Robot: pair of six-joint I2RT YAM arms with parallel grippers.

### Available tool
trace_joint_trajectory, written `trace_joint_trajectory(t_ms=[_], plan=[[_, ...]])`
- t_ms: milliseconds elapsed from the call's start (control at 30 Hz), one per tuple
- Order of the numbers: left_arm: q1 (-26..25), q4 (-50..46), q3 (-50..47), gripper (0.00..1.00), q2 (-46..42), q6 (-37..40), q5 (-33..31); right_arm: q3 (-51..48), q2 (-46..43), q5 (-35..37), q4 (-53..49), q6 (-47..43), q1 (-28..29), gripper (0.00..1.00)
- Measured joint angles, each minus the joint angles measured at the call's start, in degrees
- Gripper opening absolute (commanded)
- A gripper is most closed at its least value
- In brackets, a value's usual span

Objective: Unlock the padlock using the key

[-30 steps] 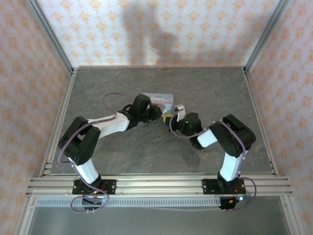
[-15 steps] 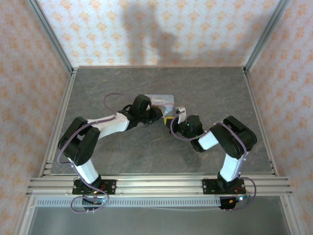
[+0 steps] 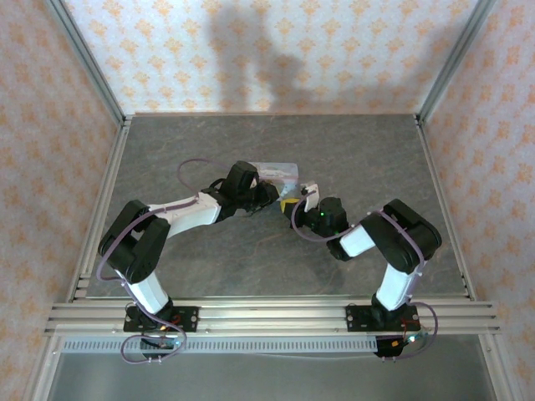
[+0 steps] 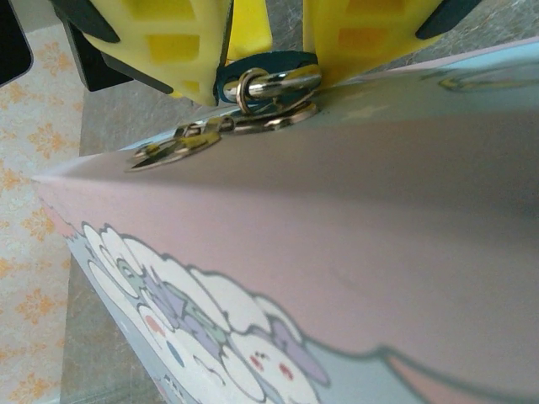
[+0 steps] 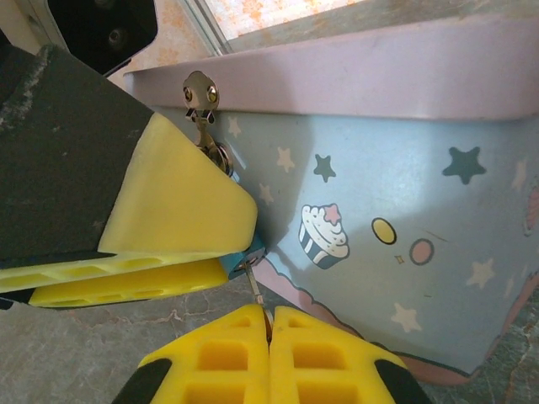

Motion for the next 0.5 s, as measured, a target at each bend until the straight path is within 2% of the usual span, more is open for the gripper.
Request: trace_joint_trajectory(t_ms=[500], plan=[[-0.48, -1.18, 0.00, 0.22, -0.02, 0.00, 1.55, -2.21, -1.25, -0.50, 0.11, 0.11, -0.02, 0.00]])
